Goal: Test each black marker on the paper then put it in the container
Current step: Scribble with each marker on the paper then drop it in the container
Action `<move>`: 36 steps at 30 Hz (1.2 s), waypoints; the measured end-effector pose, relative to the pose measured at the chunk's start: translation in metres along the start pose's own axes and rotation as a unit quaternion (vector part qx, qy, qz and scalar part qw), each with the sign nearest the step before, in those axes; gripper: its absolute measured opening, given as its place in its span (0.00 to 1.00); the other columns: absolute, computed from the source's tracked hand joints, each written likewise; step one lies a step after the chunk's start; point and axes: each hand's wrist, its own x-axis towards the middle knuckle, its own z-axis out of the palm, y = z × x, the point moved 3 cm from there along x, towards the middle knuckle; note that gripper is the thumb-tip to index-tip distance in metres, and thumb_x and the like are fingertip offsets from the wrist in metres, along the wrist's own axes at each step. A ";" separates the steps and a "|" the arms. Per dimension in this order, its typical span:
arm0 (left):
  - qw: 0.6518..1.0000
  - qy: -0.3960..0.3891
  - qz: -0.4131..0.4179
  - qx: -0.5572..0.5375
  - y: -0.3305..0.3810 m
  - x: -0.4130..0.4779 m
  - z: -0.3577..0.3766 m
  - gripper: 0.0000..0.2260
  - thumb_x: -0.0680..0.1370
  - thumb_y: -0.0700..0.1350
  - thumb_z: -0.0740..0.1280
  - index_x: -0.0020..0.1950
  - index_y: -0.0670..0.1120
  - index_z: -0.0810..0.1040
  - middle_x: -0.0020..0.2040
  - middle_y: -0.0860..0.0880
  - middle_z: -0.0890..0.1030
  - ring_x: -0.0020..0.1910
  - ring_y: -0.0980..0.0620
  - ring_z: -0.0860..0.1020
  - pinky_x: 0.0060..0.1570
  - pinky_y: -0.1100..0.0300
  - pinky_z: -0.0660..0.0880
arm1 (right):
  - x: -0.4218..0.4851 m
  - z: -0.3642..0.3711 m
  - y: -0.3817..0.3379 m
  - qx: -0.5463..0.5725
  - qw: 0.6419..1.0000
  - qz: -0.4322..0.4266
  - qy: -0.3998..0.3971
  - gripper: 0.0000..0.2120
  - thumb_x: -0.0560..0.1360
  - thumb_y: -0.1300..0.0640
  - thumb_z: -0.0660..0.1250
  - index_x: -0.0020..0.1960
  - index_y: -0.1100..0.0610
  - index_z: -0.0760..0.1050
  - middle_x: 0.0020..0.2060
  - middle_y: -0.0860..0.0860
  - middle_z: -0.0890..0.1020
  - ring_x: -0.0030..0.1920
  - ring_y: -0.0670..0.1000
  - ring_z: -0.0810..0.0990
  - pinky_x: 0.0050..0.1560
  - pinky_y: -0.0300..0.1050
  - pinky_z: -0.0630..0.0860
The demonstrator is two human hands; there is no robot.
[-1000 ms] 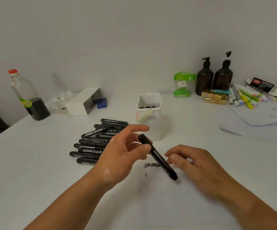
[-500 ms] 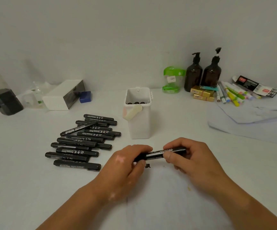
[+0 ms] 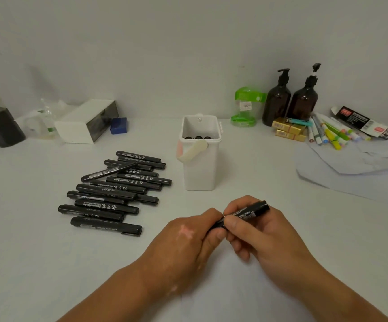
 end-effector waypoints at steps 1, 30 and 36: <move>1.000 0.001 -0.001 -0.003 0.000 0.000 0.000 0.12 0.83 0.55 0.56 0.53 0.50 0.75 0.40 0.57 0.78 0.36 0.57 0.75 0.36 0.67 0.68 | 0.000 0.001 0.001 0.000 1.000 -0.001 -0.002 0.11 0.69 0.45 0.73 0.46 0.51 0.81 0.30 0.52 0.79 0.30 0.50 0.75 0.30 0.41 0.72; 0.990 -0.026 -0.118 0.073 -0.032 -0.001 -0.002 0.27 0.68 0.69 0.71 0.65 0.61 0.75 0.54 0.63 0.71 0.56 0.64 0.69 0.57 0.68 0.68 | 0.007 -0.020 0.003 -0.131 0.985 0.037 0.104 0.02 0.68 0.56 0.74 0.41 0.51 0.84 0.28 0.53 0.82 0.26 0.49 0.78 0.28 0.37 0.74; 0.987 -0.044 -0.130 0.083 -0.033 -0.002 -0.002 0.25 0.69 0.69 0.70 0.63 0.62 0.77 0.53 0.62 0.71 0.56 0.62 0.69 0.58 0.63 0.70 | 0.007 -0.016 0.008 -0.235 0.965 0.044 0.111 0.03 0.71 0.55 0.74 0.42 0.47 0.83 0.28 0.49 0.83 0.24 0.46 0.77 0.28 0.33 0.72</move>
